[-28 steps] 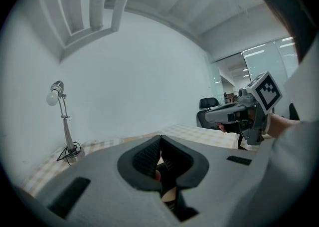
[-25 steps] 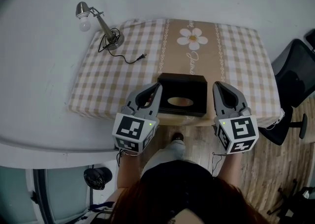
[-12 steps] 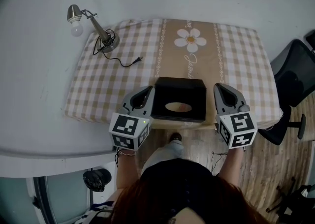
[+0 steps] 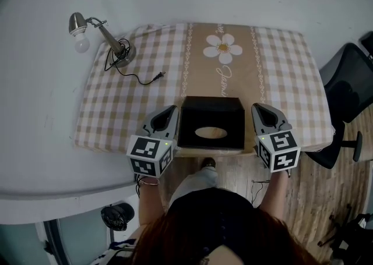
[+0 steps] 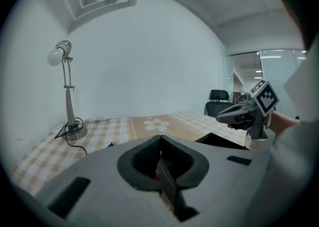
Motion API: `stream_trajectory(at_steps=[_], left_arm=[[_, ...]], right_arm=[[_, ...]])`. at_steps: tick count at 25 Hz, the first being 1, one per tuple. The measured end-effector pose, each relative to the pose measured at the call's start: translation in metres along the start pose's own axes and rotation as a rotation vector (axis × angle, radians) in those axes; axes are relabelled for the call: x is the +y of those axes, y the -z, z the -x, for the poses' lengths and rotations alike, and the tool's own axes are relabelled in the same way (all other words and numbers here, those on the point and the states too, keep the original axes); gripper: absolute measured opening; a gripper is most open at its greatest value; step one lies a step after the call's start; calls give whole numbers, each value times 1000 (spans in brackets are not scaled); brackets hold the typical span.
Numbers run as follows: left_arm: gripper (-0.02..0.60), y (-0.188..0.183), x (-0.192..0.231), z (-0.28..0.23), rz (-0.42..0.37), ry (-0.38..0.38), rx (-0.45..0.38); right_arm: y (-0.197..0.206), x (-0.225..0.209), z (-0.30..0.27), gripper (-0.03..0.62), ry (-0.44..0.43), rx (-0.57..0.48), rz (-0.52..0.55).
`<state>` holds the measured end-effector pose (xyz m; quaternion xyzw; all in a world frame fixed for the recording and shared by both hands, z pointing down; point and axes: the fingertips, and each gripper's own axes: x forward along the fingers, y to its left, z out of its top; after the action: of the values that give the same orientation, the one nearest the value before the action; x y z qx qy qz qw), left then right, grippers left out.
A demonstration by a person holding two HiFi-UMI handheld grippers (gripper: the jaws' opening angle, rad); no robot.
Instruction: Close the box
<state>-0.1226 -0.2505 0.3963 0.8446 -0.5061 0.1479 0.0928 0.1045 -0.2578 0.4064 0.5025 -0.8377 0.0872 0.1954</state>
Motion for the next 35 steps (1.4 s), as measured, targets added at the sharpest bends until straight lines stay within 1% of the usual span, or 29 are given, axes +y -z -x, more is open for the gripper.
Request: stream_trajectory(at_steps=[4,9,15,23,27,31,35], left_arm=[[28,9,7,-8,19,4,25],[28,23,13,-17,47,20,60],[28,44,19,-30,83,50,139],[28,66,25,-46,116,78,214],[28,75,26,-52,148,102,240],[28,82,28,-58,162,122,279],[28,86,23,-63,172,152,298]], right_arm=[[12,-1,-12,17,-14,39,-27],[26,-3,-25,17,-26,92,-36],[37,-5,-38,17,-40,147,-54],[52,-9,-51,17,-66,211,-60],[61,-10,-56,17,-79,244,-66],[68,-10,-61,17,-97,277,-70],[75,-7,-65,17,-125,307,-74]])
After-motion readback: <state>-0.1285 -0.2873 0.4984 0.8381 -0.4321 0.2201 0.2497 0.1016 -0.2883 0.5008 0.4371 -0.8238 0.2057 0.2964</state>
